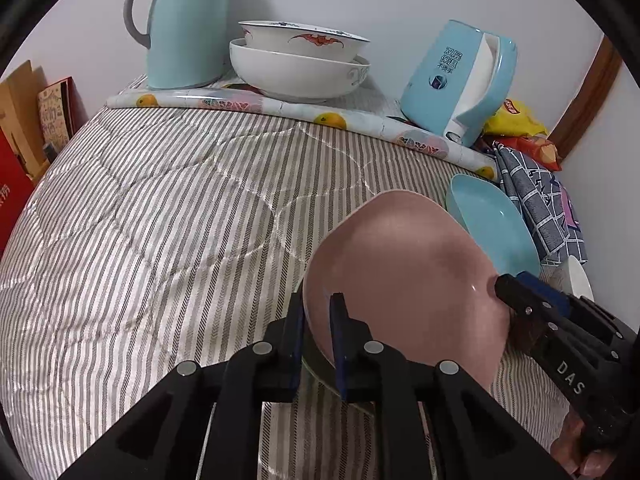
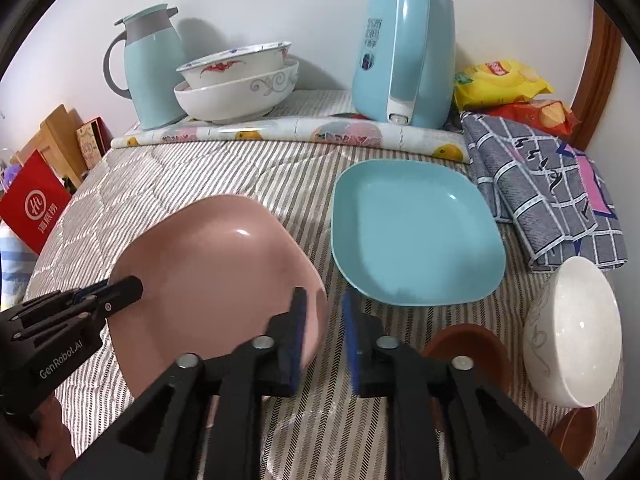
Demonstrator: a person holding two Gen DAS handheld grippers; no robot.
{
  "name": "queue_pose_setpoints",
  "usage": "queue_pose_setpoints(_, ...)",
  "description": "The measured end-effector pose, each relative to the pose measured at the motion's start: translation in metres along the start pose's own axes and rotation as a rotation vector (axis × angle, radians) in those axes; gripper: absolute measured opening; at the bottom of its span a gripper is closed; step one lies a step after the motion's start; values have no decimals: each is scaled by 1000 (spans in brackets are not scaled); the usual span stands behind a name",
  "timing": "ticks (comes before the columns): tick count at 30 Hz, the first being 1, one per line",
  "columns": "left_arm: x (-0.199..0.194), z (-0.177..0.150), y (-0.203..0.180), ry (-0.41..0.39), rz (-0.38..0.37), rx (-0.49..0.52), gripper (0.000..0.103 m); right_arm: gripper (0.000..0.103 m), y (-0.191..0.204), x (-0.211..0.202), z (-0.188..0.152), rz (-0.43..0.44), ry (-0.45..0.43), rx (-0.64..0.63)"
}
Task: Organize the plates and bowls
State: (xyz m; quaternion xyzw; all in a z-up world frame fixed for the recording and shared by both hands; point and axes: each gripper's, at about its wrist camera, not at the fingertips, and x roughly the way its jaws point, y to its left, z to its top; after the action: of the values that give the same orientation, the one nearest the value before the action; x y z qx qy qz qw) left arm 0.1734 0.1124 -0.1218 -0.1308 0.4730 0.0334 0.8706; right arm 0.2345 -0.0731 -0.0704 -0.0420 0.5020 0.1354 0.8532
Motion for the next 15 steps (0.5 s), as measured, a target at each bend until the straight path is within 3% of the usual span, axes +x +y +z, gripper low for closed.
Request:
queue_pose_setpoints(4, -8, -3, -6, -18, 39, 30, 40, 32, -2, -11, -1, -9, -24, 2)
queue_pose_setpoints(9, -20, -3, -8, -45, 40, 29, 47, 36, -7, -24, -6, -16, -39, 7)
queue_pose_setpoints(15, -33, -1, -17, -72, 49, 35, 54, 55, -21, -45, -11, -42, -77, 39)
